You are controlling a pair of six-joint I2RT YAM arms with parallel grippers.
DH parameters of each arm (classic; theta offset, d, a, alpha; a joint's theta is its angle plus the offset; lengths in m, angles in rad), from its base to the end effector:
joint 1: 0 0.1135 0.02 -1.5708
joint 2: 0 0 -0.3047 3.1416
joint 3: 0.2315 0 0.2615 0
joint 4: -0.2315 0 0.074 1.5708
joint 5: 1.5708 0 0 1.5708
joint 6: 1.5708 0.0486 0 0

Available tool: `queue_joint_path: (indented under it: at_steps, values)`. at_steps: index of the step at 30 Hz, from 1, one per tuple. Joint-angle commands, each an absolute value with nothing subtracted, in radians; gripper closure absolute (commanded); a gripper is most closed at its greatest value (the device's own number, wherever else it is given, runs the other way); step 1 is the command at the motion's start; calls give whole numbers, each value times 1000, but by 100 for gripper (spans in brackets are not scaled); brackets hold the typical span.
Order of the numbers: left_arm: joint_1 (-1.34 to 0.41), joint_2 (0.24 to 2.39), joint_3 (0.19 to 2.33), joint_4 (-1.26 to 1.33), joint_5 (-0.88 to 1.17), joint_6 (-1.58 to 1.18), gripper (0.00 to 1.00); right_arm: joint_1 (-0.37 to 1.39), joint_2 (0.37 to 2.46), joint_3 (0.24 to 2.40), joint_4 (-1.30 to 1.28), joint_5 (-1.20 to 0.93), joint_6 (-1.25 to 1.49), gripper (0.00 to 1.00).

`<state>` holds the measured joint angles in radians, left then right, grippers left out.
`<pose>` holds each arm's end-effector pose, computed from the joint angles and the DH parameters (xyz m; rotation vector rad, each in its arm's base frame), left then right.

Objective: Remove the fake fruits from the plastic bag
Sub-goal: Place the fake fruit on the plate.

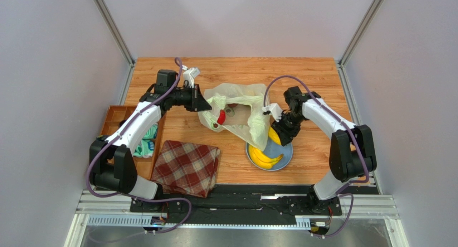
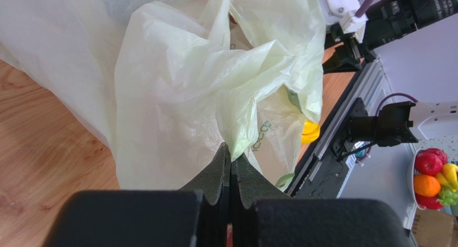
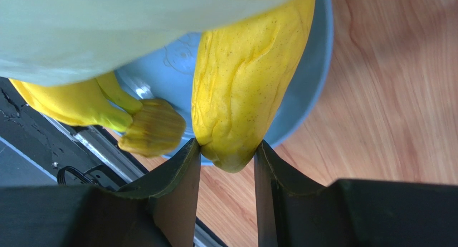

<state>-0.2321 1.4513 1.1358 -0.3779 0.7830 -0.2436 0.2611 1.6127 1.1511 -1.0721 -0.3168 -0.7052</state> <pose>0.3110 -0.1087 0.3248 0.4174 2.2235 -1.1366 0.2780 0.0900 0.2382 -1.4025 2.6542 0.4555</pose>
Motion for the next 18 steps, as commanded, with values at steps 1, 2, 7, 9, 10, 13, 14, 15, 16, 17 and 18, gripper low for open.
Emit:
queue_joint_path:
  at_steps: [1, 2, 7, 9, 10, 13, 14, 15, 16, 17, 18]
  values:
    - [-225, 1422, 1137, -374, 784, -224, 100, 314, 1680, 1195, -1036, -289, -683, 75]
    - [-225, 1422, 1135, -374, 784, -222, 100, 316, 1690, 1198, -1035, -276, -678, 75]
    - [-225, 1419, 1126, -367, 782, -229, 100, 322, 1707, 1206, -1074, -290, -681, 72]
    - [-225, 1420, 1120, -356, 787, -233, 100, 327, 1715, 1236, -1123, -351, -683, 69]
    - [-225, 1424, 1118, -353, 787, -239, 100, 330, 1726, 1244, -1170, -376, -681, 69]
    - [-225, 1425, 1115, -341, 790, -247, 100, 337, 1738, 1264, -1227, -465, -669, 66]
    - [-225, 1428, 1117, -338, 790, -248, 100, 342, 1744, 1264, -1233, -475, -666, 66]
    - [-225, 1430, 1117, -337, 792, -250, 100, 345, 1749, 1266, -1245, -488, -661, 66]
    - [-225, 1431, 1117, -334, 793, -252, 100, 351, 1758, 1273, -1253, -492, -663, 64]
    - [-225, 1433, 1117, -336, 793, -252, 100, 353, 1784, 1285, -1267, -497, -667, 55]
    - [-225, 1433, 1117, -334, 796, -253, 100, 353, 1802, 1299, -1317, -509, -693, 50]
